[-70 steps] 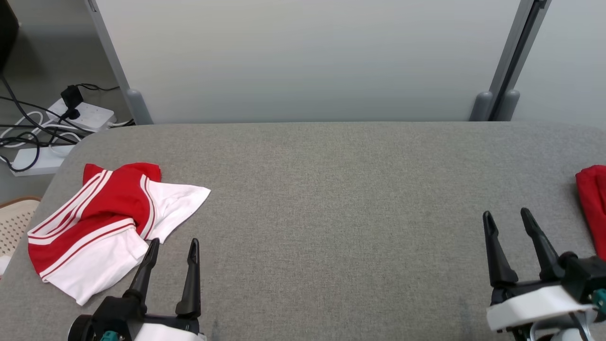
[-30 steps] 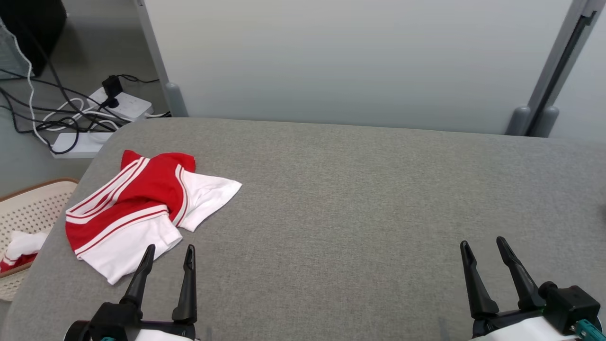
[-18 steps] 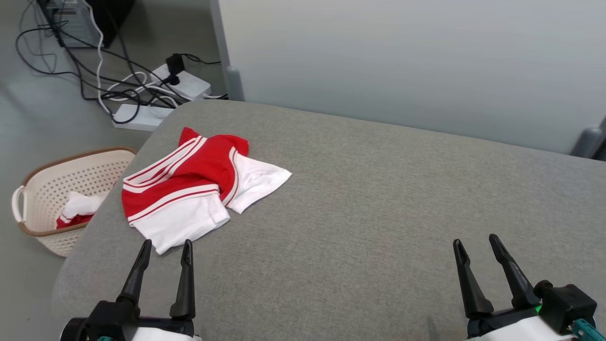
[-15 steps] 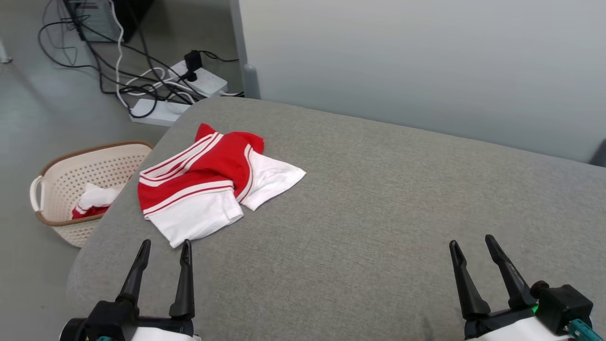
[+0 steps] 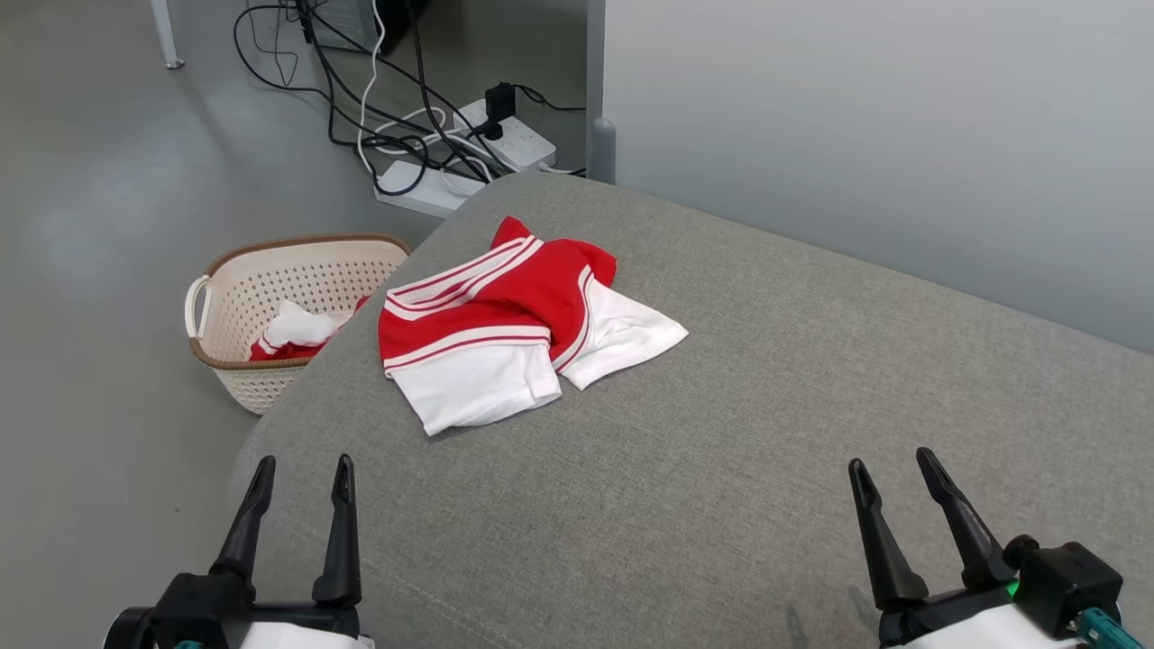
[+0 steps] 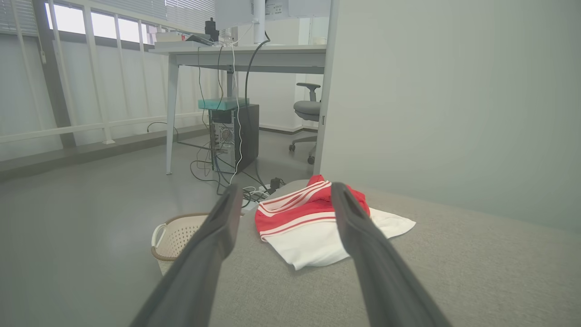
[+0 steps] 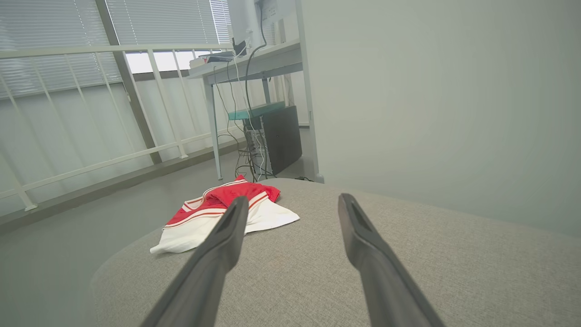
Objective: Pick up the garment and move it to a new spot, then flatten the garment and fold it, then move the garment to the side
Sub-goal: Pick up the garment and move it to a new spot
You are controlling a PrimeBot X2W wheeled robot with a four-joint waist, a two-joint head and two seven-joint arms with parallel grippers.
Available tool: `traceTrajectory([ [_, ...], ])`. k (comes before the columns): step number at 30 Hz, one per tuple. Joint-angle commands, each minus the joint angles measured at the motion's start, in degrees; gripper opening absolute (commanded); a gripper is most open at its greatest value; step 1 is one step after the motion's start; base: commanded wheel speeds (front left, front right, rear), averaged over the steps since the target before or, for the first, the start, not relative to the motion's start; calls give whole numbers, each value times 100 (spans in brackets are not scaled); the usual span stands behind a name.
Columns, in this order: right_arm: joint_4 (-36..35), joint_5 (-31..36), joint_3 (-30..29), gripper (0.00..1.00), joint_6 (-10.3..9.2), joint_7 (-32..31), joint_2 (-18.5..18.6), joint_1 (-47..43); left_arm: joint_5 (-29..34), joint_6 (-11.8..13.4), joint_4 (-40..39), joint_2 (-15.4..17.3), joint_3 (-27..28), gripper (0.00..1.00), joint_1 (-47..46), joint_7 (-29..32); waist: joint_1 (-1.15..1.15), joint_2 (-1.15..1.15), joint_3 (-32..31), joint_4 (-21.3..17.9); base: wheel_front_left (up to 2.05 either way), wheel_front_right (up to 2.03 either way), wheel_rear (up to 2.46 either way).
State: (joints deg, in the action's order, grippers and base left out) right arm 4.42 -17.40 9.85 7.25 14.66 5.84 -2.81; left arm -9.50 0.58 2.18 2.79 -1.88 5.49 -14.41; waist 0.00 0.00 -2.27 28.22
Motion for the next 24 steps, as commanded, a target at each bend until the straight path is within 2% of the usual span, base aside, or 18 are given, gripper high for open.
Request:
traceTrajectory([
  [1, -173, -34, 132, 100, 24, 34, 98, 205, 28, 40, -170, 9, 205, 100, -199, -59, 0, 0, 25, 24, 0, 0, 0],
  [17, -138, -61, 145, 100, 24, 34, 182, 180, -51, 123, -156, 9, 95, 100, -263, -59, 0, 0, 66, 38, 0, 0, 0],
  [24, -147, -45, 185, 100, 24, 34, 274, 266, -321, 113, 134, 9, -7, 100, -753, -59, 0, 0, 328, -252, 0, 0, 0],
])
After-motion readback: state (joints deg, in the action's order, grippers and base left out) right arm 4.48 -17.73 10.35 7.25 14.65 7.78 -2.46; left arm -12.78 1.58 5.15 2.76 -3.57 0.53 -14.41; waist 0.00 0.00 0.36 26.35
